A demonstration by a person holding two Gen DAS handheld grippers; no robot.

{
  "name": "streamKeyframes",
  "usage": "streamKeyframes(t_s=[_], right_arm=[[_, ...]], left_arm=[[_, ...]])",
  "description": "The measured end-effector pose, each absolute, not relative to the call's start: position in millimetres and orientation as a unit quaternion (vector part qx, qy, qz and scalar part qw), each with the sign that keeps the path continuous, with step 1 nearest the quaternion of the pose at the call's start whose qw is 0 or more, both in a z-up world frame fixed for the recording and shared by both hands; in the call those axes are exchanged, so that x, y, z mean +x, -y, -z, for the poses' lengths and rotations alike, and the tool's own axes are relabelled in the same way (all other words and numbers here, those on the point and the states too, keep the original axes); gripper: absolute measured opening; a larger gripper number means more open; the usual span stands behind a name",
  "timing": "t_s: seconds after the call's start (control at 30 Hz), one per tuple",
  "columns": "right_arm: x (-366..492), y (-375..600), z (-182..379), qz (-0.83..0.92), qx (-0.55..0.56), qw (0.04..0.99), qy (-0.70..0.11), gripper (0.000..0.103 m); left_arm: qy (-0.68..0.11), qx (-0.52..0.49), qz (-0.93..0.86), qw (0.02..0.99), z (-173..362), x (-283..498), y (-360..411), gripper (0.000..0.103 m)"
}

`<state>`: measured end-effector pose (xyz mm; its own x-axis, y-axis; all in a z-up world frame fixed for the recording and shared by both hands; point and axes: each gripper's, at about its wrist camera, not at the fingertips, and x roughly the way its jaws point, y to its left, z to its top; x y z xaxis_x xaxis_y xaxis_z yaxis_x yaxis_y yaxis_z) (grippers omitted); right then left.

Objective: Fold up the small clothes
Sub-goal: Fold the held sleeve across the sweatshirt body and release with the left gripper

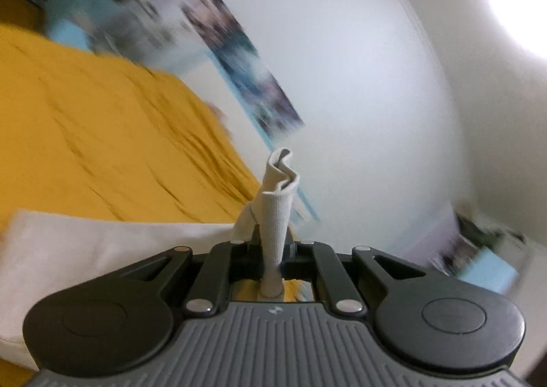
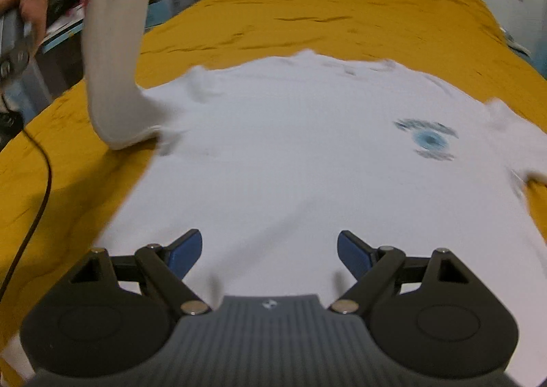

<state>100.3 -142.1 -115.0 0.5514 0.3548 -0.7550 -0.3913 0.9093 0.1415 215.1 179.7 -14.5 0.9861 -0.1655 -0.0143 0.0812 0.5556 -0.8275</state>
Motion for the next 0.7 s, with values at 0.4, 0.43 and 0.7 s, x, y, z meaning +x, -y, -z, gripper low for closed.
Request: streamKeyframes(t_s=[0.4,0.43,0.7], right_arm=[[107,280,135,-0.098,0.041,0.886,-0.452,0.082],[108,289,134,-0.089,0.050,0.888,-0.448,0.082],[172,362,134,-0.087,0.270,0.874,-0.395,0.066]], left_arm=[[-0.261,-0.347,0.162,0.886,104,312,54,0.026],[-0.272,-0.342,0.165,0.884,106,312,61,0.026],[-0.251,-0.305,0.095,0.914,90,261,-20,0.050]])
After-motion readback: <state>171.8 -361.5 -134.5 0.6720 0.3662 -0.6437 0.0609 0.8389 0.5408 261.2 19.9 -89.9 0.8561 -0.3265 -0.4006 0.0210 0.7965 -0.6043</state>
